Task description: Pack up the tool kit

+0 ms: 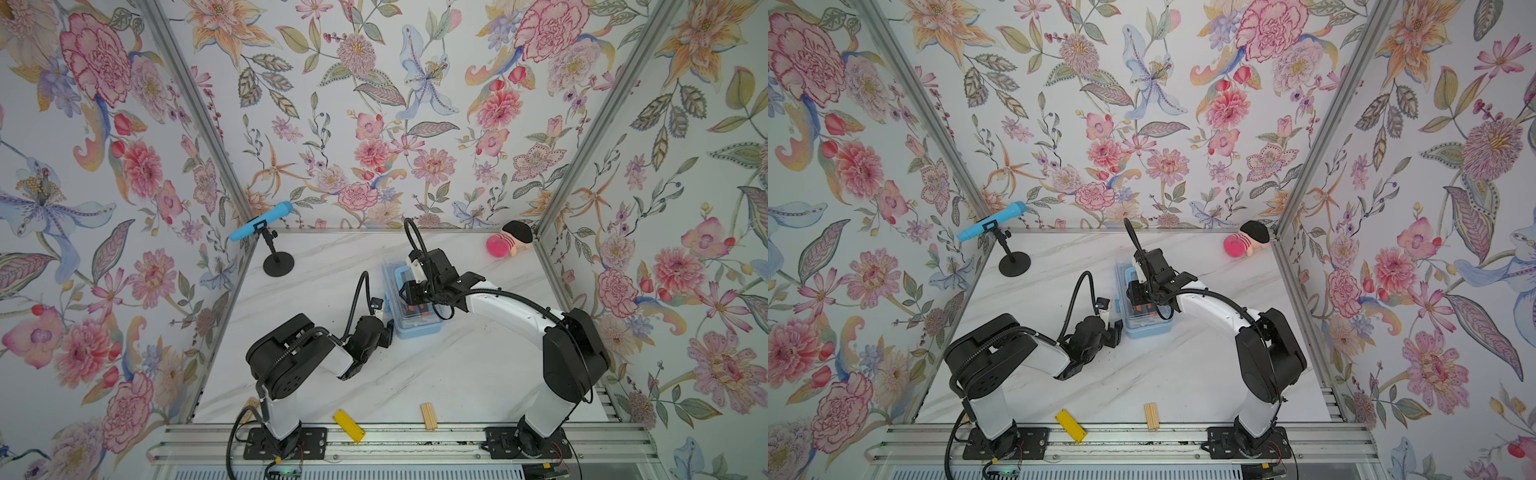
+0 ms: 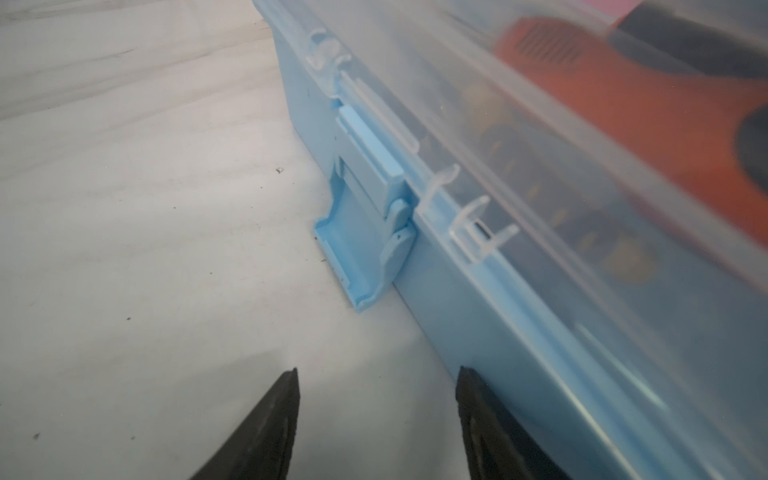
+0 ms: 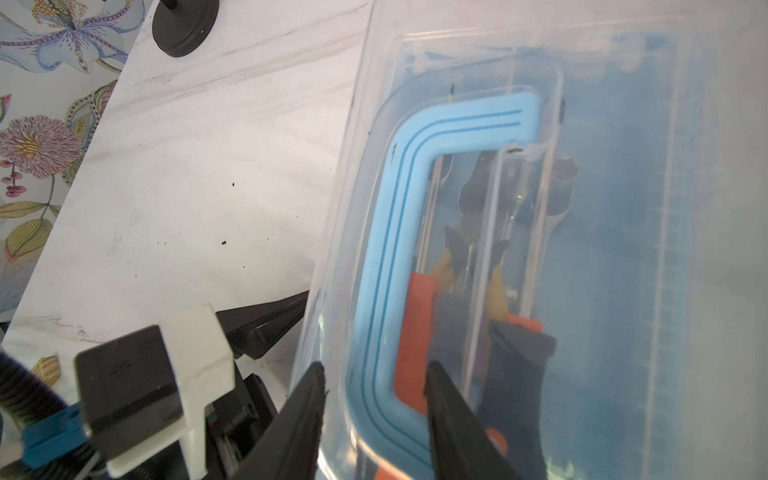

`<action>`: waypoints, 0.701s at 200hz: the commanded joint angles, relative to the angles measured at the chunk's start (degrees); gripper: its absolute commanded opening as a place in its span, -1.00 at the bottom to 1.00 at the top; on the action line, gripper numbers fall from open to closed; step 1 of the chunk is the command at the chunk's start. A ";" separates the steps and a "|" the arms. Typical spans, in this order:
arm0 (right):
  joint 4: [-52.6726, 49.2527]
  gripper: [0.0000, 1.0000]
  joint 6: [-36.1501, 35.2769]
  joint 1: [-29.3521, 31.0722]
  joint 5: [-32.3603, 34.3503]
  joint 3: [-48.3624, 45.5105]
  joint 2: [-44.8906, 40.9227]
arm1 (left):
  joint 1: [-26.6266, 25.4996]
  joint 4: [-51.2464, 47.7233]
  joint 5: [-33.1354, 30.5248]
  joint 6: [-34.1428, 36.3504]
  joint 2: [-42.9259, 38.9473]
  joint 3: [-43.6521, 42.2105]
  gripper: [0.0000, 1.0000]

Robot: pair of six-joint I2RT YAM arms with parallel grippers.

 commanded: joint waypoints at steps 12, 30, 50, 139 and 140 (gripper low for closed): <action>-13.72 -0.17 -0.69 -0.08 -0.04 -2.41 2.10 | -0.82 1.46 -3.04 1.52 3.79 4.03 0.26; -13.50 -0.18 -0.62 -0.11 -0.12 -2.38 2.10 | -0.77 2.11 -4.56 1.44 4.69 4.72 0.26; -13.20 -0.18 -0.61 -0.05 -0.22 -2.37 2.15 | -0.80 2.57 -5.94 1.81 5.48 5.71 0.26; -12.72 -0.19 0.16 0.66 0.00 -2.33 2.15 | -0.05 6.42 -6.77 4.13 9.05 9.30 0.26; -12.73 -0.19 0.13 0.67 -0.01 -2.31 2.17 | -0.04 6.53 -6.77 4.14 9.05 9.25 0.25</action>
